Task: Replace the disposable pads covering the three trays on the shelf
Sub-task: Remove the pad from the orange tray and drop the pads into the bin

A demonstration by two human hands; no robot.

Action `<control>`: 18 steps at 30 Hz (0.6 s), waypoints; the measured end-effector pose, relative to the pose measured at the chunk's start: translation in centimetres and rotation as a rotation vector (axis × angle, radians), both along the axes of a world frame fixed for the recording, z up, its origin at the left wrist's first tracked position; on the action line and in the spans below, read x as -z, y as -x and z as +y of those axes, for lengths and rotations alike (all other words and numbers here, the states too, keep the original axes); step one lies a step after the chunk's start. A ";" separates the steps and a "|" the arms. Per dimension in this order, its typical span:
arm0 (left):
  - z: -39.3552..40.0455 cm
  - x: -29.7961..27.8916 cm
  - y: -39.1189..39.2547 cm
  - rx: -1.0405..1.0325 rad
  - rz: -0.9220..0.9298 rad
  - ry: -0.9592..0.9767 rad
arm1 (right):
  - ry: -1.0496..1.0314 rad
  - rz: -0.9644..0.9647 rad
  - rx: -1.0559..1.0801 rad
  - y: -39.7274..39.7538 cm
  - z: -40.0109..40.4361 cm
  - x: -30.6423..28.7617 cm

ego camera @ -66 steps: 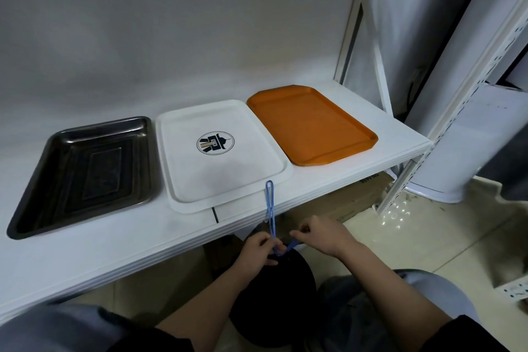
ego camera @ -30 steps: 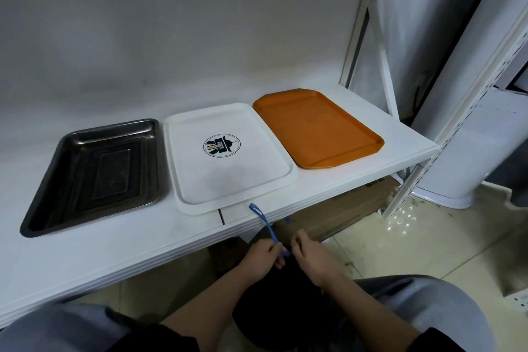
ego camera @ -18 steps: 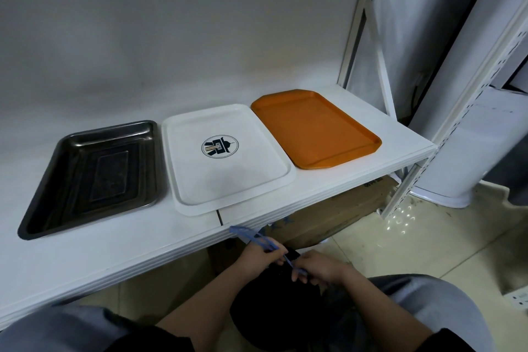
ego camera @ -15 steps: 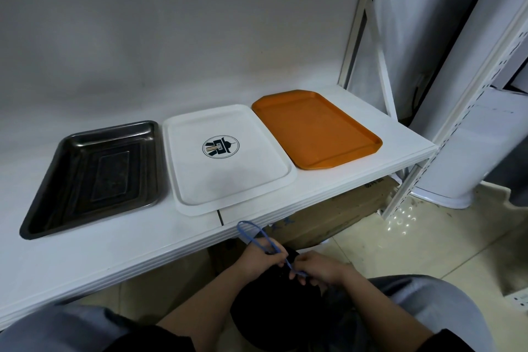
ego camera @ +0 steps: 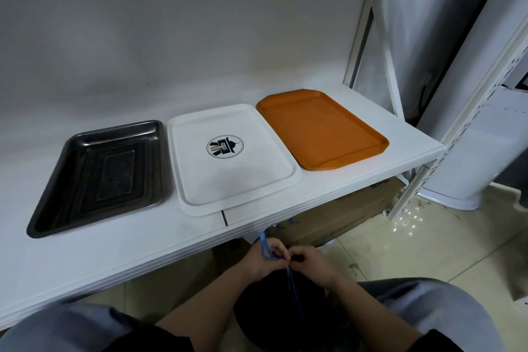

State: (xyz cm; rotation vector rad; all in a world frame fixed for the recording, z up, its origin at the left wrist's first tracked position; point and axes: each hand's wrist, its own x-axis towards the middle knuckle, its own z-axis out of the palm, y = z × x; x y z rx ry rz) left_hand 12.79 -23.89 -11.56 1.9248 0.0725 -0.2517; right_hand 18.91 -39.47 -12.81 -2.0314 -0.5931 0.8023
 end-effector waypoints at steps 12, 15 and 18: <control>-0.2 0.6 0.5 -0.123 -0.165 -0.308 | -0.015 0.032 0.108 0.2 0.2 0.6; -0.3 0.6 0.6 -0.124 -0.178 -0.475 | -0.005 0.024 0.118 0.3 0.1 0.6; -0.8 0.6 0.5 -0.101 -0.174 -0.597 | -0.019 0.030 0.132 0.3 0.1 0.7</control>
